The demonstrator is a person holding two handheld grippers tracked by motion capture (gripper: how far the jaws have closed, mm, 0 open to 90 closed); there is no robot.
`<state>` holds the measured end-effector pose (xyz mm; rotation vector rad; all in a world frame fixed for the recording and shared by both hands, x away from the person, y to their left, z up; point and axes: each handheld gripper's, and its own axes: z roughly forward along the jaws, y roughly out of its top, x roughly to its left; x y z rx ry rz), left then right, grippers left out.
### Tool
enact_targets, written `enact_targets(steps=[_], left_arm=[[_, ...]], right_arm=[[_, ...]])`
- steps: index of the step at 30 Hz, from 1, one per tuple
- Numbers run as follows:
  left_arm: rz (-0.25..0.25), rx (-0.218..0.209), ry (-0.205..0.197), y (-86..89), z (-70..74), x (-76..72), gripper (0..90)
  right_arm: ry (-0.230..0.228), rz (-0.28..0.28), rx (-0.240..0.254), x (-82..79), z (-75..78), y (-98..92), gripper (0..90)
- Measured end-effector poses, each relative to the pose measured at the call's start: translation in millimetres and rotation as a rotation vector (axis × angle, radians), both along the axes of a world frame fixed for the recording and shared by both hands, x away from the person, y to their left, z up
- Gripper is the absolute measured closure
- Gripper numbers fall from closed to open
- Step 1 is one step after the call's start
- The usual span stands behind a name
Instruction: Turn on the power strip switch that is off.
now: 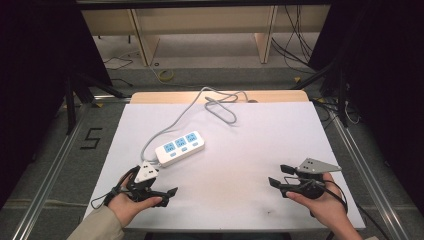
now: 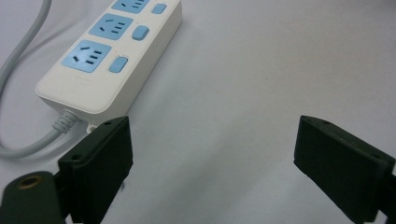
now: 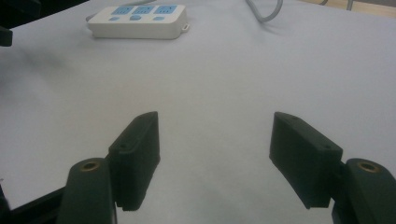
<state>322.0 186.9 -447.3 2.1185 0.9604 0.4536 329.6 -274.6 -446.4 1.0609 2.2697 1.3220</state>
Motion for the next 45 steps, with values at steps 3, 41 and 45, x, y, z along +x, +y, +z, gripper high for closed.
enact_targets(steps=[3,41,45], left_arm=[[-0.002,0.016,-0.006,-1.3,-0.1,0.5,16.6],[0.112,0.030,-0.002,-6.0,14.7,35.0,89.8],[0.123,0.031,0.007,-5.8,15.5,41.6,89.8]], right_arm=[[-0.003,0.001,0.000,-0.2,-0.2,0.2,33.8],[0.008,0.002,-0.006,0.5,-1.6,5.6,33.9],[0.008,0.005,-0.010,0.6,-1.7,5.6,33.9]])
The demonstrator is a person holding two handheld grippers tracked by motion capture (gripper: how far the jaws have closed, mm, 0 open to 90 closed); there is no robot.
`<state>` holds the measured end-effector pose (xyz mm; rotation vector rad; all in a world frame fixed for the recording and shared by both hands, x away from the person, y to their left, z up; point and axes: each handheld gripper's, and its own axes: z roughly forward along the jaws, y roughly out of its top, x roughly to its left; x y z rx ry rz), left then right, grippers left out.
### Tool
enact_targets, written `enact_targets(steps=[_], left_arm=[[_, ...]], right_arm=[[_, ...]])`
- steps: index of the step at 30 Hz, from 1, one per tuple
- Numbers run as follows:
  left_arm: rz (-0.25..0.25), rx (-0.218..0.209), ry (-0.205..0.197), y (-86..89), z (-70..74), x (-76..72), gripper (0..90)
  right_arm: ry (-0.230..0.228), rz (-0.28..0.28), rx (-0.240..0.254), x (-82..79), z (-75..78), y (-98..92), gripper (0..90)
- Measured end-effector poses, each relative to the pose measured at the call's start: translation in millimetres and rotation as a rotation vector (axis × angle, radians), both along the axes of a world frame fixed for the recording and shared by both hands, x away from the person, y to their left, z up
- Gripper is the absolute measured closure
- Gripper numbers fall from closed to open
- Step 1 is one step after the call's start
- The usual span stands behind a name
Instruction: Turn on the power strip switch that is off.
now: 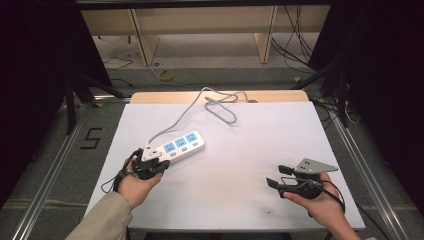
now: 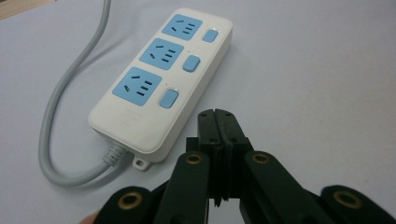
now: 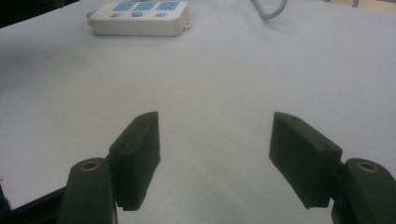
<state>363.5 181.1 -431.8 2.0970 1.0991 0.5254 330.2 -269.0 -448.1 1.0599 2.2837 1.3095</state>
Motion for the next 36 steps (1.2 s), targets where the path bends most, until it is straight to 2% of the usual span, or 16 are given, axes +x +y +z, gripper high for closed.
enact_targets(steps=[25,36], left_arm=[[0.030,0.037,0.004,-9.4,0.3,31.3,89.9],[0.038,0.033,0.006,-10.0,3.2,41.6,89.9]], right_arm=[[0.003,0.002,0.002,-0.2,-0.2,1.2,33.9],[0.010,0.004,-0.004,0.9,-1.4,1.8,33.8]])
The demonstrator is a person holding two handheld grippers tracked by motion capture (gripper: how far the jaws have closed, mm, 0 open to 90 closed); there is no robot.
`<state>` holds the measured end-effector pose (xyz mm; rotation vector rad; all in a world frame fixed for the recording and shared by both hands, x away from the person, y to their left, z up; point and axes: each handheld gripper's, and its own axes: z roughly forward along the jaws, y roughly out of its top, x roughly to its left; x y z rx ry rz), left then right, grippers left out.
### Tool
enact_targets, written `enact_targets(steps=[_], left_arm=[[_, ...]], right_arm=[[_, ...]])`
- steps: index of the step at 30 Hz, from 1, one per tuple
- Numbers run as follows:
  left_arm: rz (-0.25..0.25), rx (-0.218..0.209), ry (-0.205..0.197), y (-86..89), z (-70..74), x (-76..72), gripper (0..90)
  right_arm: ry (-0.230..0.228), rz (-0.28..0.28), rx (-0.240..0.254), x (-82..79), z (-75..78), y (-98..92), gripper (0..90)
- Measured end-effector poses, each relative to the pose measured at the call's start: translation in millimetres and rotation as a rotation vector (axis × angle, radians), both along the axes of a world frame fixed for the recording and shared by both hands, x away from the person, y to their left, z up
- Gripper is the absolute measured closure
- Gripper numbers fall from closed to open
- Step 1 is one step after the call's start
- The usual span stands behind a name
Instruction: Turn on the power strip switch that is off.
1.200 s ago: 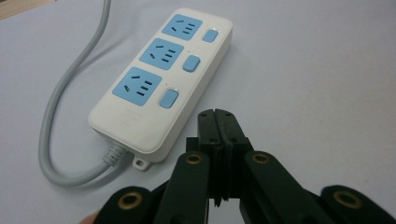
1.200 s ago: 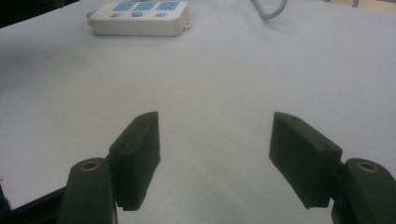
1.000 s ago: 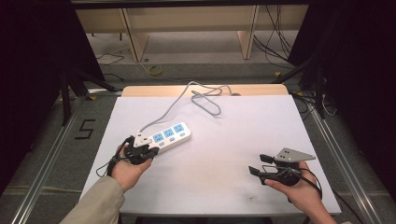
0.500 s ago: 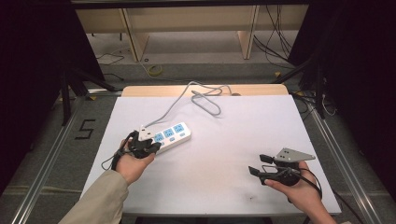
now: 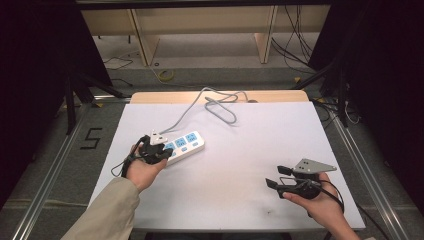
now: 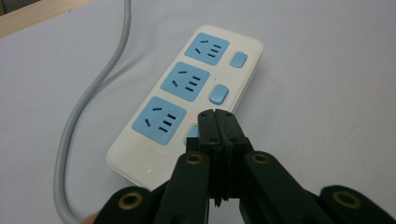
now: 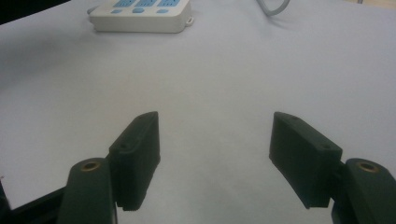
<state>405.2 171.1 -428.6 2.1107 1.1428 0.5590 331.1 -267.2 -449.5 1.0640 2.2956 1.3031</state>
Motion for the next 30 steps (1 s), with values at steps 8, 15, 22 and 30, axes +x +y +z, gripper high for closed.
enact_targets(steps=[8,15,22,30], left_arm=[[0.003,0.005,0.003,-2.4,0.3,7.8,89.9],[0.011,0.011,0.004,-5.8,0.0,14.9,89.9],[0.012,0.011,0.006,-9.7,-0.6,21.6,89.9],[0.005,0.017,0.010,-13.4,-1.0,28.5,89.9]], right_arm=[[0.002,0.000,0.001,0.0,-0.2,0.5,33.9],[0.004,-0.001,0.000,-0.1,-0.1,0.4,33.8],[0.003,0.000,-0.002,-0.4,0.1,0.6,33.8],[-0.001,0.003,-0.005,-0.4,0.1,0.5,33.7]])
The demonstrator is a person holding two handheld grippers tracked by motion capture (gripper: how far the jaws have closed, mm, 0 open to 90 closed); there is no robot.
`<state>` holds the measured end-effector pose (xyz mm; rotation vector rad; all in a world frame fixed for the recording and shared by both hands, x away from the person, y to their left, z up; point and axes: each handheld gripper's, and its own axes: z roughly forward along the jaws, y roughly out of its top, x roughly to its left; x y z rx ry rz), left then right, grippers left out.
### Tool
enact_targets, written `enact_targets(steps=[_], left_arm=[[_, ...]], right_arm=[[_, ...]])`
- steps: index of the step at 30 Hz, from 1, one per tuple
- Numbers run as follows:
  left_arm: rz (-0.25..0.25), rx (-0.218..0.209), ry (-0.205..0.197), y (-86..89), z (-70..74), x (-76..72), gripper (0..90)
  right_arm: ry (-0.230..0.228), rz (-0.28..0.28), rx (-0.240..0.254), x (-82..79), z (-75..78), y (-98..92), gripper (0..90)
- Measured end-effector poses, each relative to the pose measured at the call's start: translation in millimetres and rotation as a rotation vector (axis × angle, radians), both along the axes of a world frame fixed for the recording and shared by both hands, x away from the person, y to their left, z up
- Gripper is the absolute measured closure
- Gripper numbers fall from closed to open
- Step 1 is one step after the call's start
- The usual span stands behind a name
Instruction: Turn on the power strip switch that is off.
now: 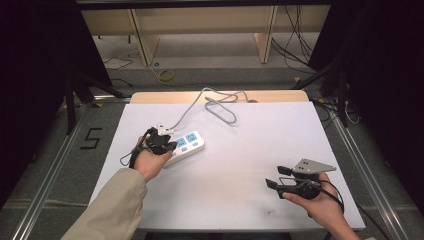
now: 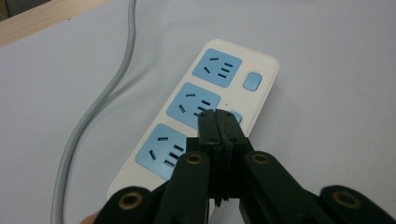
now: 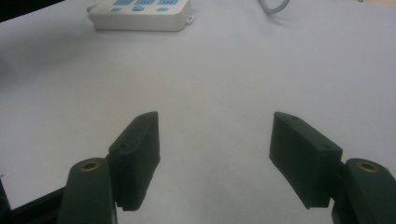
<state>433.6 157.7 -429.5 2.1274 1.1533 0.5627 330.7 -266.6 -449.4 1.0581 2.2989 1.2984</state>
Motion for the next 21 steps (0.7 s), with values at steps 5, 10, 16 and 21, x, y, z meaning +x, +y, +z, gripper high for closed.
enact_targets(steps=[5,10,16,21], left_arm=[[-0.015,-0.007,0.015,-2.7,-2.2,4.3,90.0],[-0.019,-0.001,0.025,-4.8,-1.3,7.9,89.9],[-0.027,0.008,0.035,-8.7,-1.1,12.1,89.9],[-0.035,0.012,0.043,-11.7,-1.8,14.5,90.0]], right_arm=[[0.000,0.001,-0.002,0.0,0.0,-0.2,33.7],[0.001,0.000,-0.002,0.0,0.0,-0.2,33.7],[0.001,0.003,-0.006,0.0,0.0,-0.3,33.6],[0.003,0.002,-0.007,0.1,-0.1,-0.3,33.6]])
